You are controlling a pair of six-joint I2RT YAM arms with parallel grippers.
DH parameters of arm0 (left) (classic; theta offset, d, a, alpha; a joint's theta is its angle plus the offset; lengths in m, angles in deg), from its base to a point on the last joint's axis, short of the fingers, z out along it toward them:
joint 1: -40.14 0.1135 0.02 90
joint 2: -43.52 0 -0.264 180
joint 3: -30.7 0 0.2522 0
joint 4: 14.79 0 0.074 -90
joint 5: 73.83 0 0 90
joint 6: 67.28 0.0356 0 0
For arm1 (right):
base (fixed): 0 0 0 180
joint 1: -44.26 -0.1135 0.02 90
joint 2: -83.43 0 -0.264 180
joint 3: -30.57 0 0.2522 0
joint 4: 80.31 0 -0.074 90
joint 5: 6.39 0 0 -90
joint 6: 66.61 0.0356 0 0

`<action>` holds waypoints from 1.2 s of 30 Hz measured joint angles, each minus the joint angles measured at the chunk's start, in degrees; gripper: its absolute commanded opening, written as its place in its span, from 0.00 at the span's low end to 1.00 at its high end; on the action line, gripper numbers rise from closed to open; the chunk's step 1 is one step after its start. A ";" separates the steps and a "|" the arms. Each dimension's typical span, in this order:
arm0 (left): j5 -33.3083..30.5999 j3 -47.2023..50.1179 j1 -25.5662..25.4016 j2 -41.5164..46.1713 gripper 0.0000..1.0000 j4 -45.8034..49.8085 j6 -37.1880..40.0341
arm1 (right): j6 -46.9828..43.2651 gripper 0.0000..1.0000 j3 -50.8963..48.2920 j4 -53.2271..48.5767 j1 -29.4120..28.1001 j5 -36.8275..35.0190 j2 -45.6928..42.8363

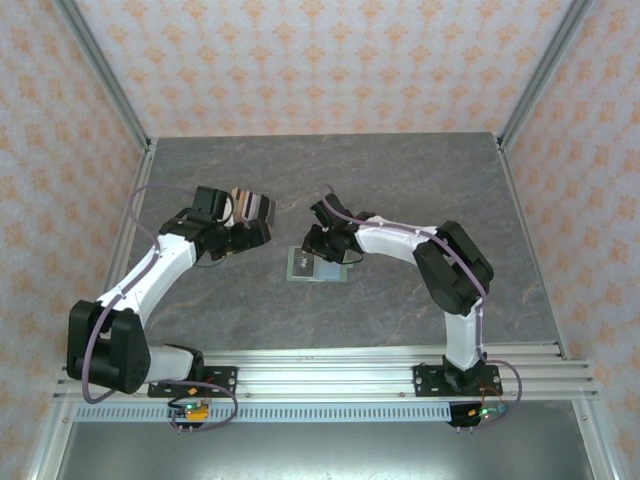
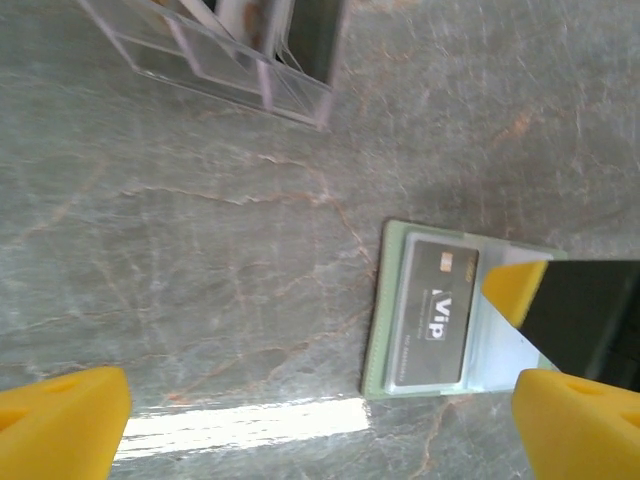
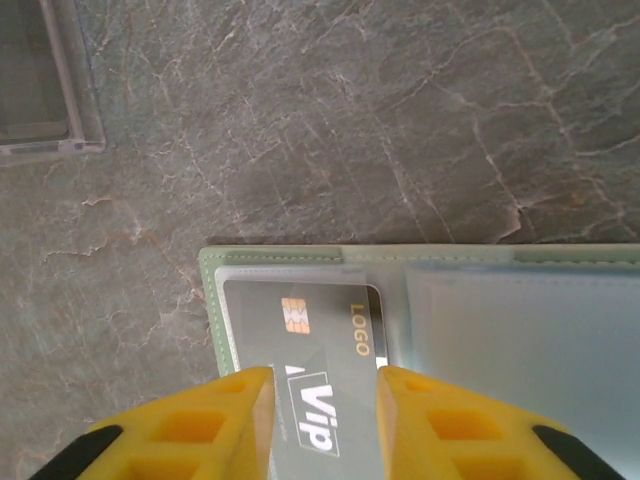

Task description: Take the credit cards out of the card holder

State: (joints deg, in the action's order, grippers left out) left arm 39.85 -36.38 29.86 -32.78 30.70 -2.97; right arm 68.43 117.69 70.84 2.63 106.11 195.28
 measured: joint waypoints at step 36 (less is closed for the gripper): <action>-0.09 -7.08 -13.00 -24.63 0.18 -7.15 -7.93 | 1.51 0.22 -5.57 6.12 1.07 2.47 -0.24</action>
State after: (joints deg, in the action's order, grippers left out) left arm 39.76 -43.47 16.85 -57.41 23.55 -10.91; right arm 69.94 112.12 76.96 3.71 108.58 195.04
